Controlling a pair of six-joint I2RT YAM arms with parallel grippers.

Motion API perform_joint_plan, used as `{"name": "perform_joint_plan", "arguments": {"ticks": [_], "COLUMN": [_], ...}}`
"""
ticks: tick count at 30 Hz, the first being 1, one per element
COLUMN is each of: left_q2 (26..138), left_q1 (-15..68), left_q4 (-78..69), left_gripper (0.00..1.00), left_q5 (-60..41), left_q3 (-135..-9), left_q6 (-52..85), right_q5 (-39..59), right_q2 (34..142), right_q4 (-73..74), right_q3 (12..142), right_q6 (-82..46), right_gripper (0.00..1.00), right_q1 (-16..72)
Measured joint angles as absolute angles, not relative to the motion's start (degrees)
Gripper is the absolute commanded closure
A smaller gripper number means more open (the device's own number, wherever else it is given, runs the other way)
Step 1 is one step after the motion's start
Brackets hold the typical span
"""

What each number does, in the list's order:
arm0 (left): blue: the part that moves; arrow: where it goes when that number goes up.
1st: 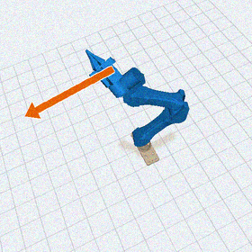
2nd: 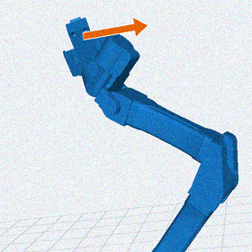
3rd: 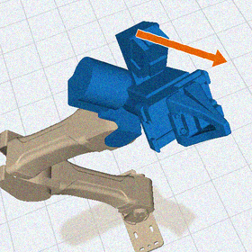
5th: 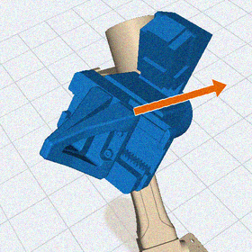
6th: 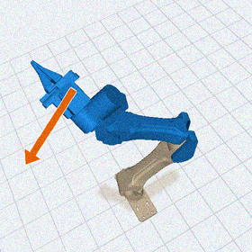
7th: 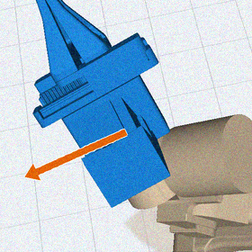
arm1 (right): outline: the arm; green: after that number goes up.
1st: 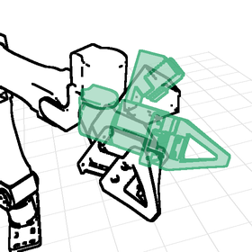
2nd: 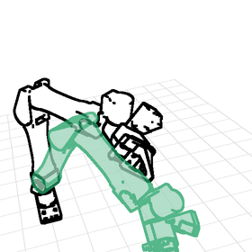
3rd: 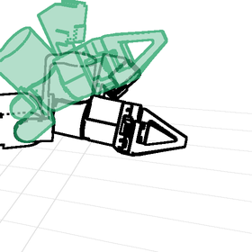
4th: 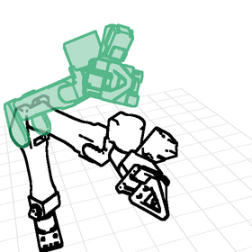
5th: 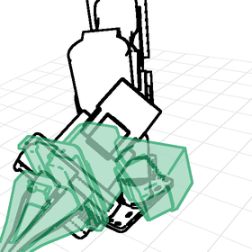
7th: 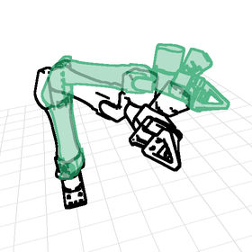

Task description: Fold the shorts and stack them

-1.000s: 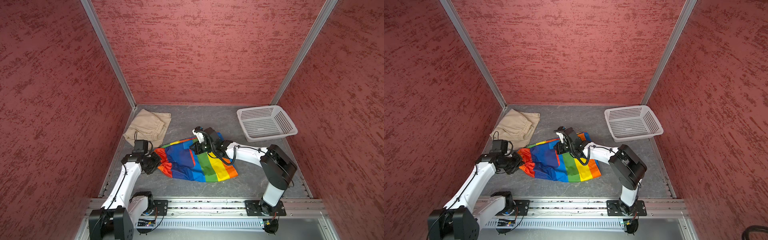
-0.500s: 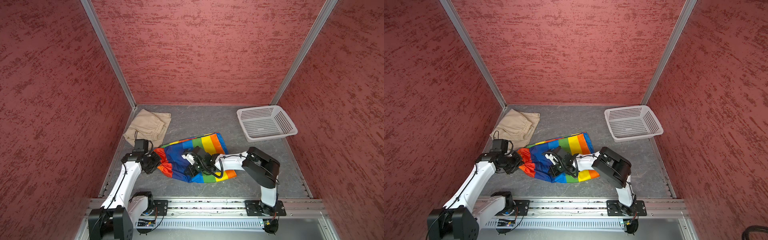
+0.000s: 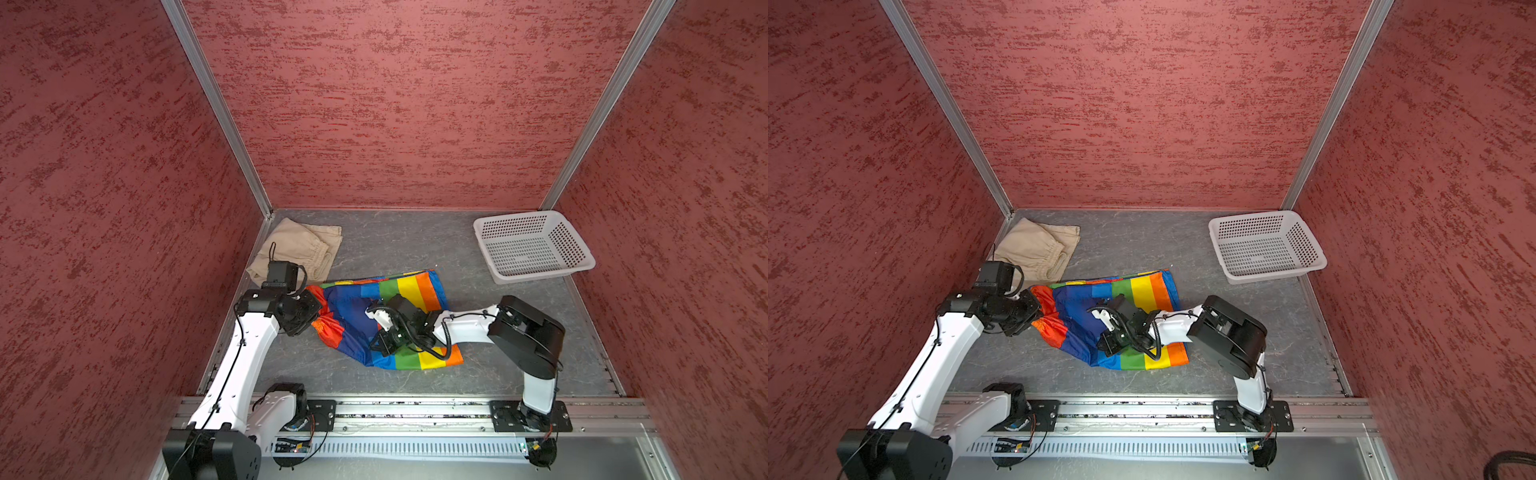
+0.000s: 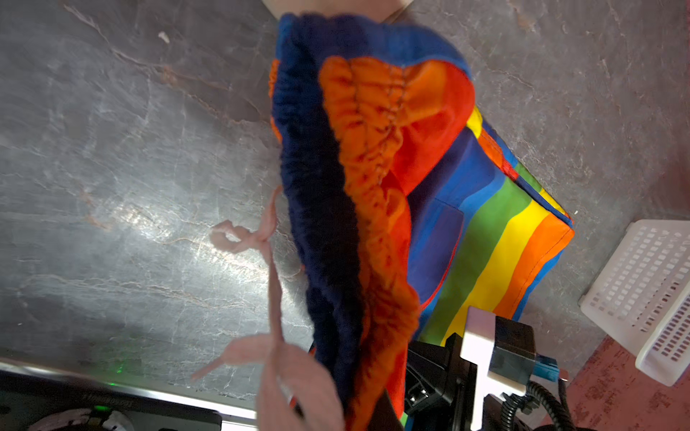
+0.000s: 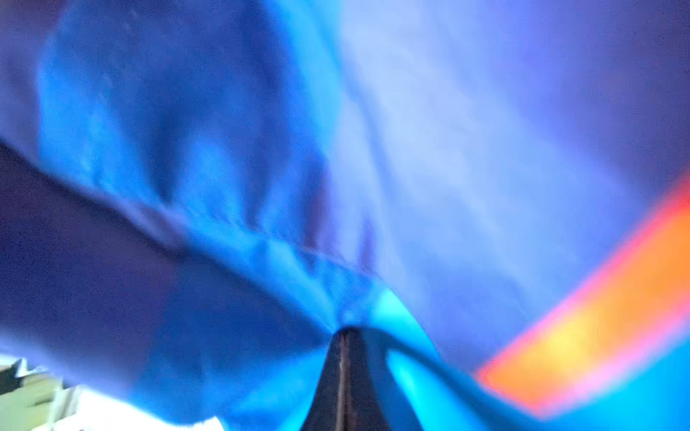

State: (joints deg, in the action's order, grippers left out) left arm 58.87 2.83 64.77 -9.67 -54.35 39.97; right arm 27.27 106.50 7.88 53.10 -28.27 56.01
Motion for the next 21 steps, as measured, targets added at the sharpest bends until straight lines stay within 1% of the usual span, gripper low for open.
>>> {"name": "perform_joint_plan", "arguments": {"ticks": [5, 11, 15, 21], "left_q2": [62.48, 68.42, 72.23, 79.40], "left_q1": [8.47, 16.12, 20.34, 27.24], "left_q4": [69.60, 76.49, 80.66, 87.02], "left_gripper": [0.94, 0.94, 0.94, 0.94], "left_q5": [-4.93, 2.42, 7.27, 13.93], "left_q3": [-58.26, -64.45, -69.65, -77.82], "left_q6": [39.24, 39.13, 39.40, 41.30], "right_q5": [27.55, 22.96, 18.87, 16.08], "right_q2": [94.45, 80.36, 71.94, 63.57], "right_q4": [10.09, 9.80, 4.19, -4.84], "right_q3": [46.41, 36.05, 27.00, 18.79], "right_q6": [-32.01, -37.82, -40.93, -44.18], "right_gripper": [0.94, 0.94, 0.92, 0.93], "right_q1": [50.17, 41.82, 36.91, 34.65]}}
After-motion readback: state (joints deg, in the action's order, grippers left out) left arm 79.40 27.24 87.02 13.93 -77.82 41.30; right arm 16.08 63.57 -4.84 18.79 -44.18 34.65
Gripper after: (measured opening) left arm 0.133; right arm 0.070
